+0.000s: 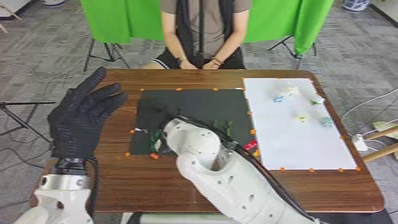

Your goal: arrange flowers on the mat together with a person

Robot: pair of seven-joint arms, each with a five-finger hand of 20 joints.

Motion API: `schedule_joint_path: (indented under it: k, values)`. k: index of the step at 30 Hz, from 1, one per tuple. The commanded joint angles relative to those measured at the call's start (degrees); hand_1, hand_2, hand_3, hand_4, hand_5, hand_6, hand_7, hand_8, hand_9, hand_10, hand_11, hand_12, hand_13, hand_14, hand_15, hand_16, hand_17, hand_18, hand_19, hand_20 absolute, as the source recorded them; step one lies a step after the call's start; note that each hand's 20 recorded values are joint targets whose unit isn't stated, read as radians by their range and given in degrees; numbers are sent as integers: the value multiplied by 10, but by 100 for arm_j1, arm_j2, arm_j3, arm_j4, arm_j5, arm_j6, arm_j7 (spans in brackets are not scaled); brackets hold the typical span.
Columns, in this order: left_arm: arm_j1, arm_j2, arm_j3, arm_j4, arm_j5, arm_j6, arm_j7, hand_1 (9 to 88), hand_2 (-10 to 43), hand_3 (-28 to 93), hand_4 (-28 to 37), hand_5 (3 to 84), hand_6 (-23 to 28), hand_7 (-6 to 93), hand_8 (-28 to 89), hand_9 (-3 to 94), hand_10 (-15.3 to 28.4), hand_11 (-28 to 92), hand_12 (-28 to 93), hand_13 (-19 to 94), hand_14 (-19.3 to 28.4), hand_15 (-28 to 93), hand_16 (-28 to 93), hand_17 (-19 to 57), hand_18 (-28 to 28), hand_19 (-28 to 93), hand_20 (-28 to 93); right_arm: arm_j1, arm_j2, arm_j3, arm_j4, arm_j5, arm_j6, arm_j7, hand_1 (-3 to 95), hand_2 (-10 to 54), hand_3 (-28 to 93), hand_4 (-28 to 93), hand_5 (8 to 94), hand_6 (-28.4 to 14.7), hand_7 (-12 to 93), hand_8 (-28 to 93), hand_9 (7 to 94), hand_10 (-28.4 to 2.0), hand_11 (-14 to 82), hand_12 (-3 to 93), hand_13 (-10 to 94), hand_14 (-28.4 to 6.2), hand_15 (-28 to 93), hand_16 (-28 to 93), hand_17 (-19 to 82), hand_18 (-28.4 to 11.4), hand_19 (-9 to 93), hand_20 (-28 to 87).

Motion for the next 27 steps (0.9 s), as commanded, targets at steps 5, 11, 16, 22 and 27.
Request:
schedule_joint_path:
  k: [5, 11, 16, 22, 27]
  values:
    - [17, 31, 49, 27, 15, 22, -38, 201, 84, 767, -283, 388, 106, 111, -86, 407, 230, 272, 109, 335, 284, 521, -110, 11, 284, 808, -282, 143, -27, -211, -58, -450, -190, 98, 513, -95, 634, -283, 731, 62, 130, -73, 893, -76, 238, 251, 744, -63, 585, 136, 208, -162, 780, 112]
    - [64, 12, 20, 9, 30, 20, -68, 204, 83, 770, -283, 390, 107, 112, -85, 407, 230, 273, 109, 334, 284, 522, -110, 8, 284, 805, -282, 158, 0, -195, -129, -616, -363, 6, 455, -95, 692, -283, 690, 60, 135, -137, 846, -89, 311, 216, 714, -74, 617, 127, 191, -166, 774, 118]
    - [339, -92, -122, -83, 24, 139, -89, 206, 83, 769, -283, 391, 107, 112, -86, 407, 230, 274, 108, 334, 284, 522, -111, 7, 284, 804, -282, -285, -179, 421, -465, -786, -828, -293, 442, -95, 705, -283, 686, 62, 137, -138, 831, -92, 332, 200, 704, -80, 626, 119, 186, -167, 767, 123]
    - [754, -201, -330, -123, -19, 233, -76, 207, 83, 768, -283, 391, 108, 112, -86, 406, 230, 275, 108, 331, 284, 522, -111, 3, 284, 800, -281, -763, -176, 1594, -1500, 2106, -1469, 602, 376, -95, 739, -283, 672, 49, 134, -138, 787, -111, 315, 165, 667, -99, 616, 105, 167, -172, 744, 126]
    - [931, -375, -446, -61, 20, 247, -166, 206, 83, 768, -283, 391, 107, 112, -86, 403, 229, 275, 107, 327, 284, 523, -111, -12, 282, 776, -277, -1424, -18, 2818, -2091, 5746, -1465, 1365, 303, -61, 763, -283, 621, 19, 134, -138, 685, -146, 212, 129, 583, -147, 544, 74, 127, -179, 676, 125]
